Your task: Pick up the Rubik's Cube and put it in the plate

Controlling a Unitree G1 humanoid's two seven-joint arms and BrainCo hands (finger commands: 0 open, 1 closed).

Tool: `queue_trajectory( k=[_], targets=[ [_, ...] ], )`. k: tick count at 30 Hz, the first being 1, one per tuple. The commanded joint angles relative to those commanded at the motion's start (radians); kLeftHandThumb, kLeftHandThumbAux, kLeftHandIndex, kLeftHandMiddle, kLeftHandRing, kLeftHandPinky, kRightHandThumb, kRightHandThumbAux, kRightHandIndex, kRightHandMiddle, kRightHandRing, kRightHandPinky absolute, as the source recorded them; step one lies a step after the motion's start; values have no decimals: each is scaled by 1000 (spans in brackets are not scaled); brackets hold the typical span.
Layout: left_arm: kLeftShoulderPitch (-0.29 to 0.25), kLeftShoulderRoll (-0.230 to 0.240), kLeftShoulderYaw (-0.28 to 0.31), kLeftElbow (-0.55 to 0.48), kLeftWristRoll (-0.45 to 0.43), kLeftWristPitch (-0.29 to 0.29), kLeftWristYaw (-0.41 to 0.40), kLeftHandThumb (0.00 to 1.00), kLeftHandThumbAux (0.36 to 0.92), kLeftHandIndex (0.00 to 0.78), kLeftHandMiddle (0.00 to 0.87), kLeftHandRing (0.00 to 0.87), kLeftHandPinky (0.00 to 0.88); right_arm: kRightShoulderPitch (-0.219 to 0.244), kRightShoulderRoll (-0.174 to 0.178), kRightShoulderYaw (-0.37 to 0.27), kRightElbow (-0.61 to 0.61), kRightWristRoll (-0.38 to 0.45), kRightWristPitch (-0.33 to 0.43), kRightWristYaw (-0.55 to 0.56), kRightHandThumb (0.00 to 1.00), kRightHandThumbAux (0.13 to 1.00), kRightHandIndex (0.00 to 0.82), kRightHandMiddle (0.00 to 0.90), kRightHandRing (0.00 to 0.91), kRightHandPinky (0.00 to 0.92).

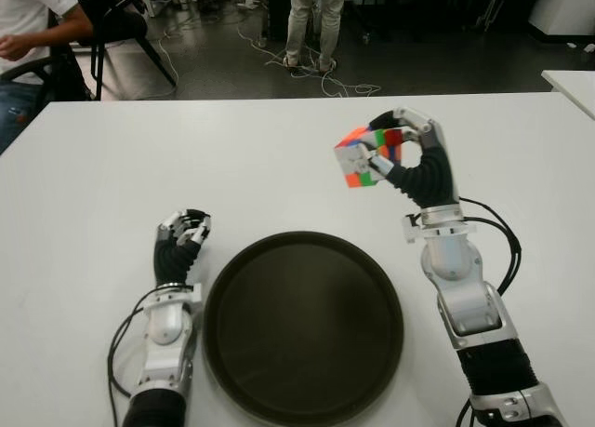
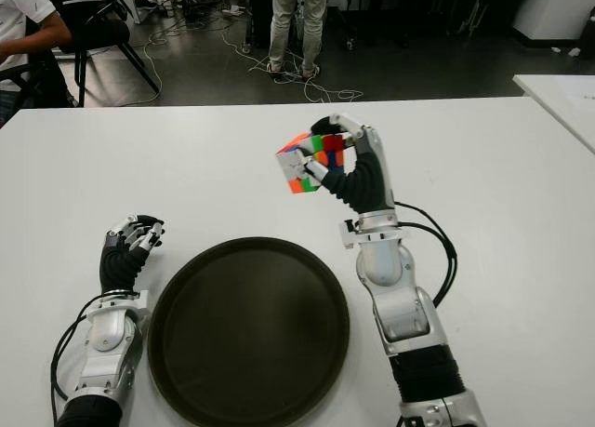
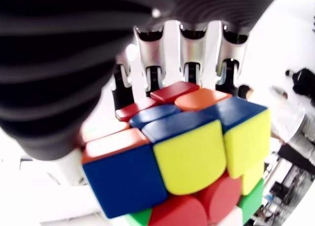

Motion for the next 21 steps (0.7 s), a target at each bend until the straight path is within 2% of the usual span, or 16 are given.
queue_trajectory(
  k=[7,11,15,18,21],
  targets=[
    [3,-3,0,-12,-2,18,2,835,675,443,441,410,444,25,39,69,-10,-68,47,-8,689,723,440,807,823,811],
    [5,-4,-2,-17,4,27,9,835,674,444,441,414,445,46,39,114,-45,-69,69,48,687,725,440,815,829,821],
    [6,-4,-3,-15,5,23,11,835,675,435,446,419,444,51,6,166,-114,-36,139,204,686,727,439,815,827,817],
    [6,-4,-3,-13,8,16,13,835,675,438,444,417,442,35,-35,194,-158,-18,208,340,684,729,438,812,823,808],
    [6,-4,-3,-11,9,10,13,836,674,443,441,412,437,24,-52,207,-184,-17,252,410,683,730,437,808,817,799]
  ],
)
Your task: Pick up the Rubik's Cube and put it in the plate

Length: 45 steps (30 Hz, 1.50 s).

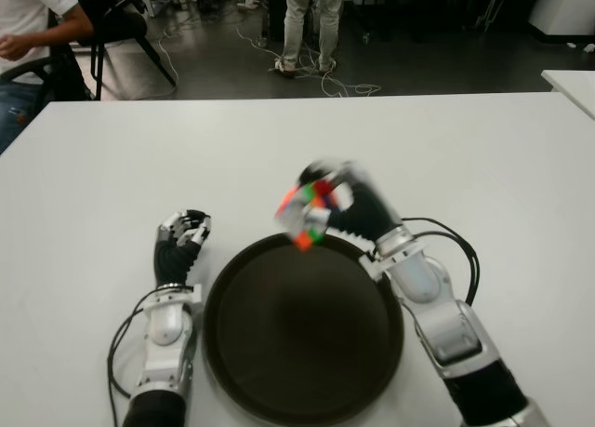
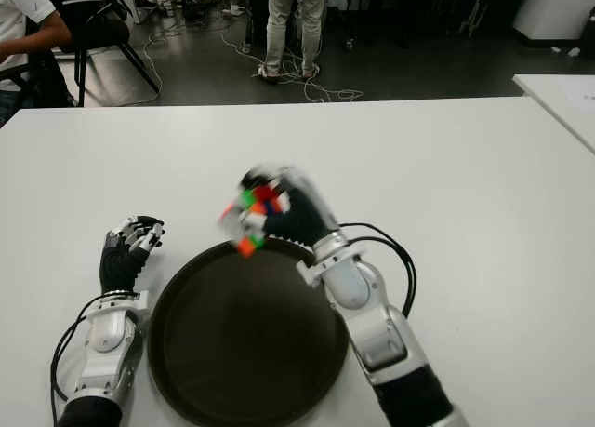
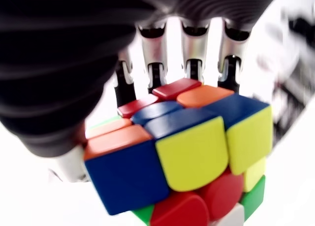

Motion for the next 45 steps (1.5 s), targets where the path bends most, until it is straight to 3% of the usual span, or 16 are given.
queue_trajectory(
  k=[4,10,17,31,37,45],
  targets=[
    [0,5,-3,4,6,-9,-3,835,674,441,442,410,432,-32,-53,41,-25,-33,34,108,682,732,437,794,807,784],
    [2,6,-8,0,10,-10,-5,833,675,431,446,405,431,-62,-105,85,-57,-64,74,216,682,734,436,778,790,771],
    [6,6,-10,-16,9,10,-2,832,676,422,452,413,444,-82,-127,130,-69,-118,108,269,683,736,435,778,791,773],
    [5,6,-5,-10,0,13,-6,834,675,433,447,423,444,-120,-173,188,-34,-156,54,357,685,737,436,787,791,762],
    [0,4,3,2,-12,11,-8,834,675,424,454,427,444,-154,-198,226,-42,-205,123,464,684,737,436,782,794,757],
    [-9,3,10,22,-19,-4,-9,835,675,433,450,425,435,-167,-206,256,-48,-277,134,492,683,738,434,740,761,716]
  ],
)
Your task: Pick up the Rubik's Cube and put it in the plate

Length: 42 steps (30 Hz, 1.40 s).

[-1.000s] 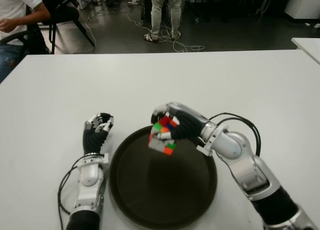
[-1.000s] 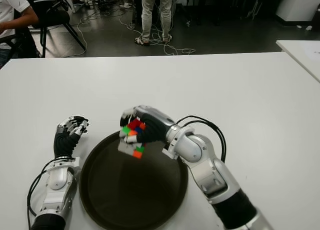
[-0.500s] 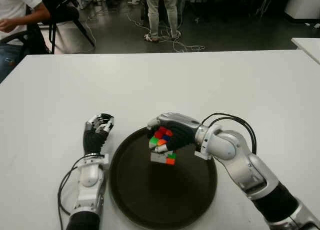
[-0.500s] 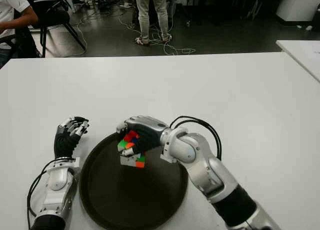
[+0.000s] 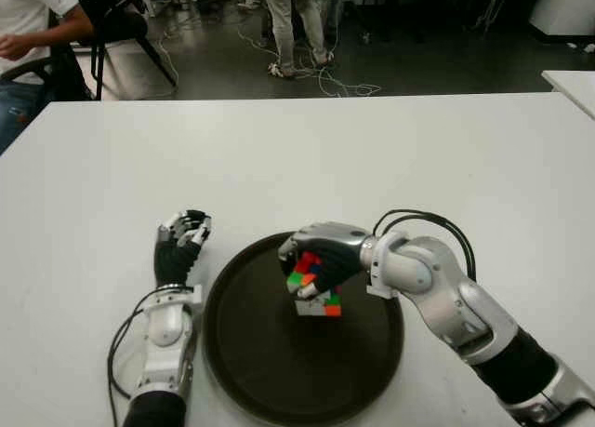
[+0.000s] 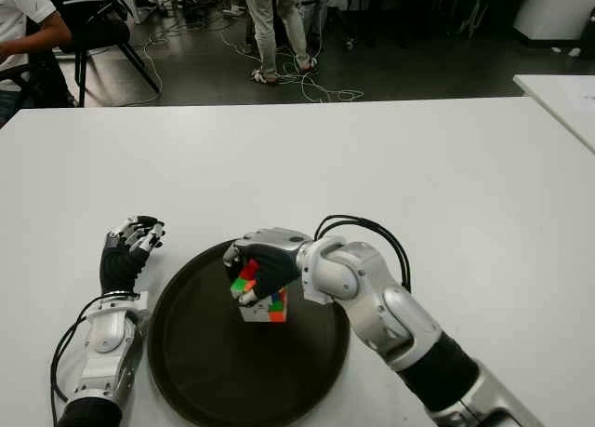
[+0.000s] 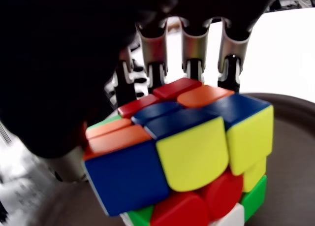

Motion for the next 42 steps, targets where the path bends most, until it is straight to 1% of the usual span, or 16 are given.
queue_trajectory(
  k=[1,3,4,5,6,7,8,10,12,15,20,27,31,32,36,42],
  targets=[
    [-1,1,0,2,2,-1,2,835,675,432,450,425,434,-3,0,4,2,-6,4,9,683,738,433,736,758,713],
    [-2,1,0,5,4,-2,4,834,675,427,453,427,435,-9,1,9,5,-15,16,28,682,740,430,680,702,632],
    [-2,1,0,7,5,-3,5,834,676,424,454,428,435,-11,2,11,6,-19,22,37,681,740,428,637,655,586],
    [-2,1,0,8,5,-3,6,833,676,420,456,429,436,-14,3,14,6,-26,29,45,679,741,425,575,587,518],
    [-2,1,0,8,5,-3,6,832,677,416,458,430,437,-15,4,16,7,-32,33,51,435,802,420,503,509,450],
    [-3,1,0,11,5,-4,6,832,677,414,459,431,437,-17,4,19,5,-40,37,55,348,823,418,477,481,426],
    [-3,1,0,12,5,-5,6,831,677,411,461,431,437,-17,3,20,4,-46,39,59,222,852,404,427,428,383],
    [-3,2,0,14,5,-8,6,831,677,409,462,432,438,-17,2,23,2,-56,38,60,113,875,385,377,374,340],
    [-3,2,0,15,5,-10,6,831,678,407,464,434,441,-16,1,24,4,-60,29,54,46,888,366,340,333,305],
    [-3,1,0,14,4,-12,3,830,678,401,468,437,446,-7,-2,19,14,-59,0,29,15,894,351,316,307,282],
    [-2,5,-4,12,4,-14,-7,831,677,408,463,432,449,20,2,1,46,-34,-60,-38,2,896,325,296,293,263],
    [1,5,-6,4,3,-12,-14,833,676,419,456,429,435,5,11,5,63,-35,-56,-20,0,904,281,275,276,236],
    [2,1,-4,-2,-2,-6,-16,833,676,419,456,430,444,17,19,0,69,-41,-66,-56,0,918,279,277,278,245],
    [2,-1,-2,-3,-4,-3,-15,834,676,419,457,431,447,26,25,-7,71,-41,-72,-83,0,922,280,278,279,248],
    [1,-3,0,-4,-8,0,-14,832,677,408,465,440,459,38,31,-15,75,-40,-83,-127,0,927,267,277,272,223],
    [3,-4,-3,-9,1,5,0,834,676,425,452,431,456,72,66,-39,90,-17,-90,-208,0,919,266,276,271,220]
  ],
)
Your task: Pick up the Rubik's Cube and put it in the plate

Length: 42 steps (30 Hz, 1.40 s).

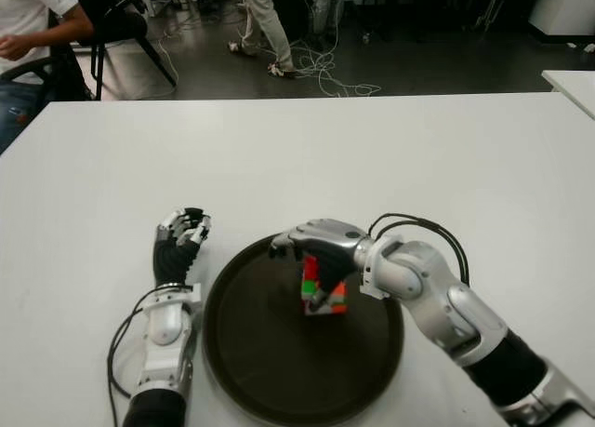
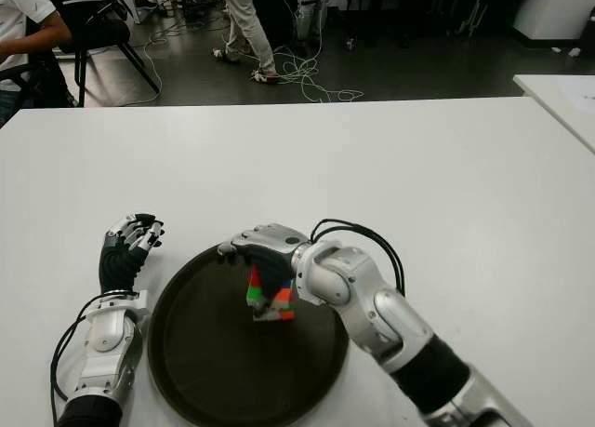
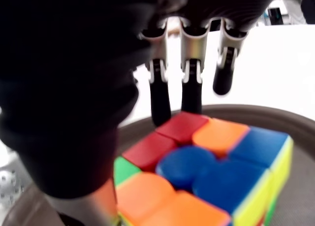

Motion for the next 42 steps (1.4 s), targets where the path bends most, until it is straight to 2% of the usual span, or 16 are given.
queue_trajectory(
  k=[8,13,21,26,34,42],
  targets=[
    [0,3,-2,-7,4,33,9,833,675,430,446,419,440,40,51,-50,11,85,-27,-84,0,914,265,279,286,269],
    [-1,3,-2,-6,8,32,16,836,674,439,444,421,435,60,77,-80,27,181,-72,-107,0,914,186,233,248,245],
    [11,3,-12,-32,22,23,21,838,674,461,429,393,419,50,69,-89,29,295,-85,-38,0,860,54,123,140,157],
    [26,-1,-19,-66,30,29,25,838,674,465,428,401,422,40,58,-86,26,311,-78,-13,0,824,14,67,81,103],
    [40,-3,-30,-100,37,53,30,838,674,459,432,416,422,47,58,-85,35,290,-69,-40,0,781,0,35,47,83],
    [52,-3,-37,-136,36,88,32,831,678,407,462,431,434,56,62,-91,29,260,-57,-78,0,754,0,18,16,54]
  ],
)
